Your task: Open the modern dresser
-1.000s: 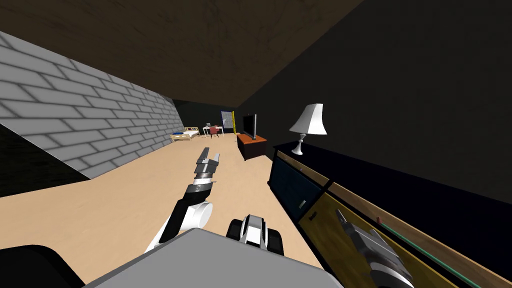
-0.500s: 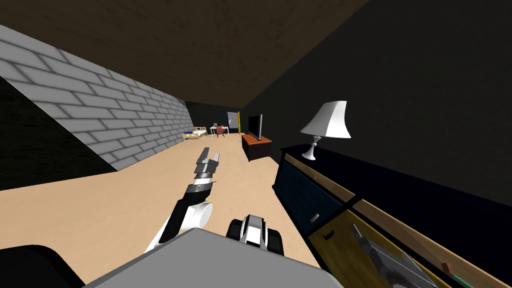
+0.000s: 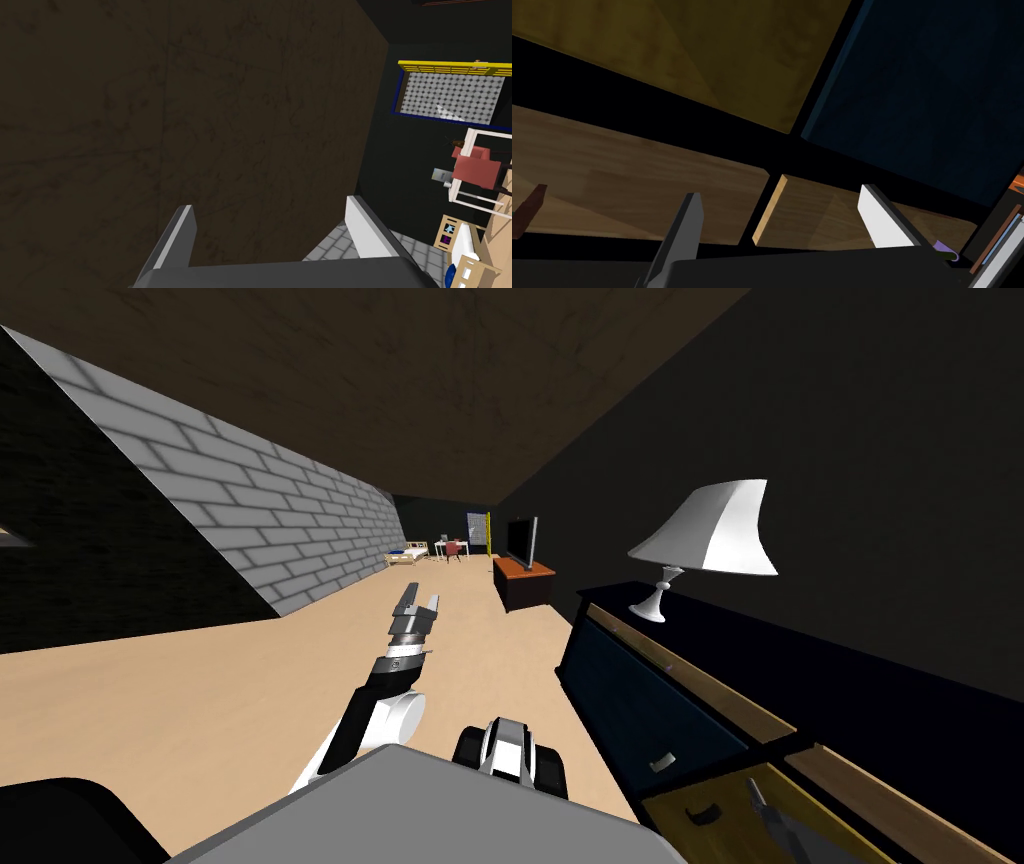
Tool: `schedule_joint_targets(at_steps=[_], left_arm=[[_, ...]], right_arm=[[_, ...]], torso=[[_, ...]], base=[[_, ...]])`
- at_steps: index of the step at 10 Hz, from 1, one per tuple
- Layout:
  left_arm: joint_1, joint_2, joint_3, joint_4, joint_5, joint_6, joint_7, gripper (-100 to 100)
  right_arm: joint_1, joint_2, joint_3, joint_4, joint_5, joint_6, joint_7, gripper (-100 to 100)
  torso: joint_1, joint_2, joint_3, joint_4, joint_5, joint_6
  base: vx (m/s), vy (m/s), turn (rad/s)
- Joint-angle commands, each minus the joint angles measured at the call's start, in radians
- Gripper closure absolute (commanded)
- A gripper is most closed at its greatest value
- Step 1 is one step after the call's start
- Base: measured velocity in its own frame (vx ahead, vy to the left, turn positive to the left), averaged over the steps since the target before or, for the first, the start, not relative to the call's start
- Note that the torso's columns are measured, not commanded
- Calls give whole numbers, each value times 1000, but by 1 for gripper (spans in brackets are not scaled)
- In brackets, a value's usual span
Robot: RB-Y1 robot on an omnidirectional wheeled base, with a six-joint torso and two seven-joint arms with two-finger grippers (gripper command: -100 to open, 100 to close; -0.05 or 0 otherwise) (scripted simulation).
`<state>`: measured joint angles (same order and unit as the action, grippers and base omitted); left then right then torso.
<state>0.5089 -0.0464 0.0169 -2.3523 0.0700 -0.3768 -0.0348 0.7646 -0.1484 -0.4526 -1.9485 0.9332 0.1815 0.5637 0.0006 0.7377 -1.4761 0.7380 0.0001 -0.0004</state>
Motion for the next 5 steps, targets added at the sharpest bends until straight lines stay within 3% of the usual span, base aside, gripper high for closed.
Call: schedule_joint_targets(at_steps=[1,2,5], left_arm=[[0,0,0,0,0,0,0,0],[0,0,0,0,0,0,0,0],[0,0,0,0,0,0,0,0]], right_arm=[[17,-5,-21,14,65,62,32,-100],[17,-5,-21,14,65,62,32,-100],[20,3,-52,48,156,124,73,-100]], torso=[[-1,1,0,0,0,1],[0,-1,-1,0,0,0],[-1,1,1,0,0,1]], base=[[101,62,175],[90,47,115],[79,46,155]])
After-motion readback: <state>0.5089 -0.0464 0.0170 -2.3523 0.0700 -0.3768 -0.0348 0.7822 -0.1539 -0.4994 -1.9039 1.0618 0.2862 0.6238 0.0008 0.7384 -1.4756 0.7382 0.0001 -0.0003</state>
